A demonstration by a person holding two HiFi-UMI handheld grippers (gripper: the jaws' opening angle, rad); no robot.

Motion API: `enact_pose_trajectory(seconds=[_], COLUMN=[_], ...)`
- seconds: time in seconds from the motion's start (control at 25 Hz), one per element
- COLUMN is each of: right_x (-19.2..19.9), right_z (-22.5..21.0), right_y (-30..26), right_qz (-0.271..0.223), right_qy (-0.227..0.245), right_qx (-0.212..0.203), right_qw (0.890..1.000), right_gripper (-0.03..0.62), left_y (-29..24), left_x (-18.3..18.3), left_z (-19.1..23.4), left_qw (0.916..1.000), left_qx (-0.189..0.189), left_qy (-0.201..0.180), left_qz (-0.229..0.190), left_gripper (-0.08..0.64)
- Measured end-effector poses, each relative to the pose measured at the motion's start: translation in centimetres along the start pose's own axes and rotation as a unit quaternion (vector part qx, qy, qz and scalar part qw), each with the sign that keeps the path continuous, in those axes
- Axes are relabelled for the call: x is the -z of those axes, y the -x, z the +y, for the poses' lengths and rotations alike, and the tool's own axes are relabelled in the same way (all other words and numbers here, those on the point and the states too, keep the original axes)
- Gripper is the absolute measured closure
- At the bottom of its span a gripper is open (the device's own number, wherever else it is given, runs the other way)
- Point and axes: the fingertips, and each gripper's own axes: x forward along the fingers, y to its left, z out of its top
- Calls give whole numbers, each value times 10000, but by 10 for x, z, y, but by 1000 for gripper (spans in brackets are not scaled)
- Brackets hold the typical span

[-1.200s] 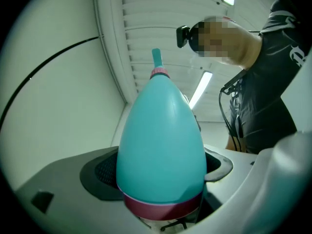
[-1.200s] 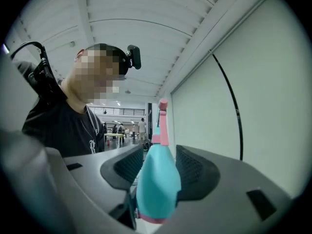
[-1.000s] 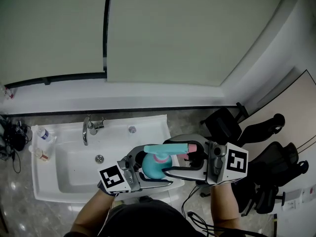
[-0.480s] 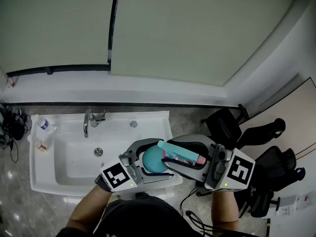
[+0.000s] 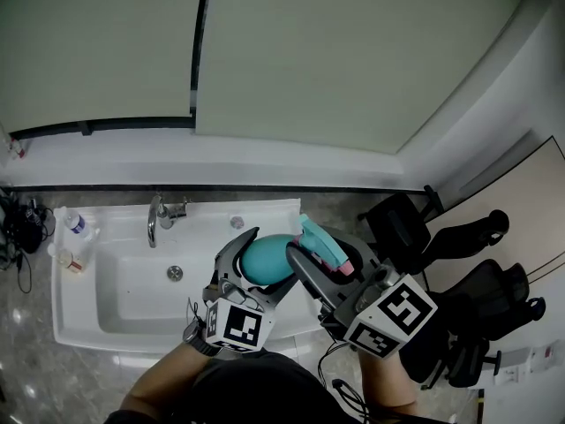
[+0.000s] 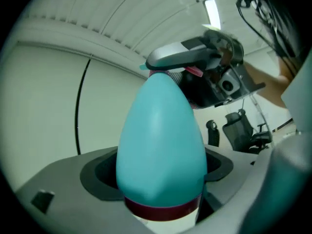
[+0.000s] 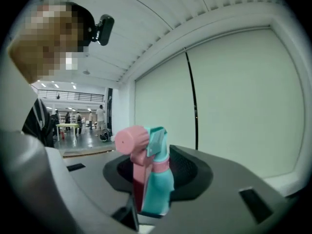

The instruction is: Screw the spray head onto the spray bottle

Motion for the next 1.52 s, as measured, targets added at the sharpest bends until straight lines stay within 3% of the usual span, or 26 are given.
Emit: enact_pose_trajectory(seconds=[0.08, 0.16, 0.36, 0.6, 0.88, 1.0, 1.12, 1.28, 1.32, 1.36, 1.4, 1.52], right_x=[7, 15, 30, 29, 22, 14, 11, 15, 17, 18, 19, 23], right_z=[-8, -15, -26, -19, -2, -4, -6, -13, -17, -21, -24, -23], right_y=[-4, -8, -8, -3, 20, 32, 32, 30, 29, 29, 28, 21], right_qz=[42, 65, 192, 426, 465, 331, 426, 834, 921, 995, 1072, 1268], right_qy=[-211, -427, -617, -336, -435, -535, -361, 105, 199, 289, 370, 609], right_qx=[336, 685, 1142, 991, 316, 110, 277, 914, 1076, 1226, 1323, 1204], right_qw=[9992, 9967, 9914, 9936, 9975, 9980, 9981, 9923, 9897, 9870, 9847, 9827], right_gripper=[449, 449, 448, 443, 356, 354, 354, 356, 371, 444, 482, 482], left_y=[-2, -5, -13, -15, -6, 0, -4, -10, -12, -14, -15, -15], left_x=[10, 21, 35, 27, 21, 16, 20, 21, 23, 25, 27, 30], left_z=[6, 7, -11, -30, -43, -47, -51, -53, -51, -50, -50, -55], left_qw=[9990, 9979, 9983, 9856, 9617, 9523, 9608, 9772, 9817, 9851, 9871, 9851], left_qx=[-380, -522, 123, 1209, 2214, 2545, 2428, 2010, 1832, 1670, 1555, 1621], left_qy=[-123, -149, 359, 1171, 1604, 1660, 1335, 684, 521, 404, 350, 580], left_qz=[206, 365, 443, 136, -176, -282, -124, 17, 57, 97, 126, 61], left_gripper=[112, 112, 112, 112, 112, 112, 112, 112, 112, 112, 112, 112])
